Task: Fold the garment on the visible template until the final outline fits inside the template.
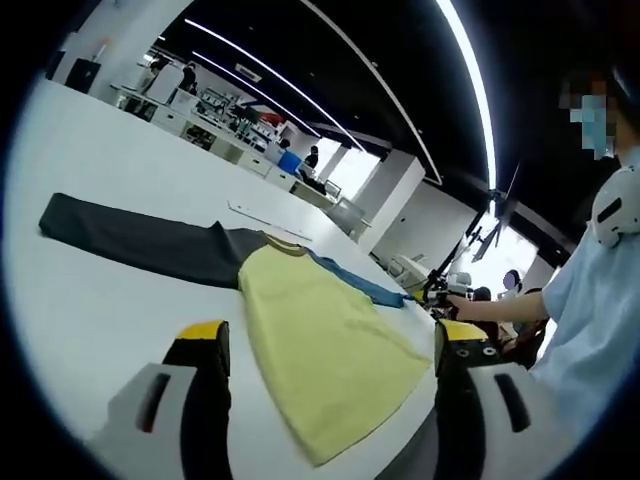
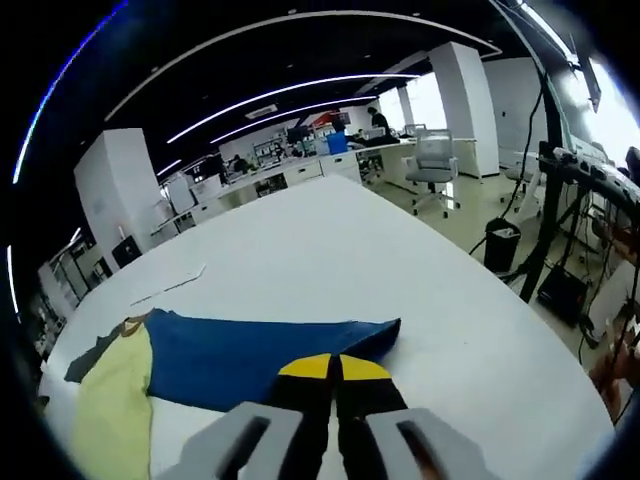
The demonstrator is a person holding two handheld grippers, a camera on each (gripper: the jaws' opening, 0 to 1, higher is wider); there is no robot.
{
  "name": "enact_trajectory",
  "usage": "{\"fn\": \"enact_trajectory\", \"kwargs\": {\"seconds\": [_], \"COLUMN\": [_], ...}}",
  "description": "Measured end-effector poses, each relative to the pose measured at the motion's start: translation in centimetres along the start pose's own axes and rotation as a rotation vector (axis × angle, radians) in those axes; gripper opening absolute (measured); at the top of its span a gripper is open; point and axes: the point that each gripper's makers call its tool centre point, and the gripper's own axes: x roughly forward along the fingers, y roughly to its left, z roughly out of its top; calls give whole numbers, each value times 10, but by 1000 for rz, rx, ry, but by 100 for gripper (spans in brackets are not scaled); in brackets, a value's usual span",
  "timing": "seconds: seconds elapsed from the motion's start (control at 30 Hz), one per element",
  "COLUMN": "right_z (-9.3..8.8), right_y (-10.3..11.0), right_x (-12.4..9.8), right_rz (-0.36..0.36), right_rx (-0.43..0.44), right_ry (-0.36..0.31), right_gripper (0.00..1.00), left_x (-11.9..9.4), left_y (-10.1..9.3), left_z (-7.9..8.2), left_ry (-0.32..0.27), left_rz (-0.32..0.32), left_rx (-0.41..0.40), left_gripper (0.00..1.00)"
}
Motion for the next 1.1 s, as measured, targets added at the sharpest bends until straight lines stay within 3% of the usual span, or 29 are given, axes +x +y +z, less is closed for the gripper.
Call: {"fn": "enact_trajectory", "kwargs": {"seconds": [0.3, 0.67, 0.8, 1.1], "right_z": [25, 29, 26, 38], "right_y": [69, 143, 187, 253], "right_x": [6, 25, 7, 0], "right_rz": [120, 255, 299, 397], "right_rx": [-77, -185, -223, -252], "right_ry": [-17, 24, 34, 29], "right_gripper": [0, 0, 0, 0], "left_x": [-1, 7, 7, 8], "left_y": [2, -4, -1, 1], "left_z": [-1, -8, -6, -1], "left_ry": [5, 48, 45, 27], "left_rz": [13, -12, 1, 5], "left_rx": [38, 164, 205, 233], "left_gripper": [78, 83, 84, 86]}}
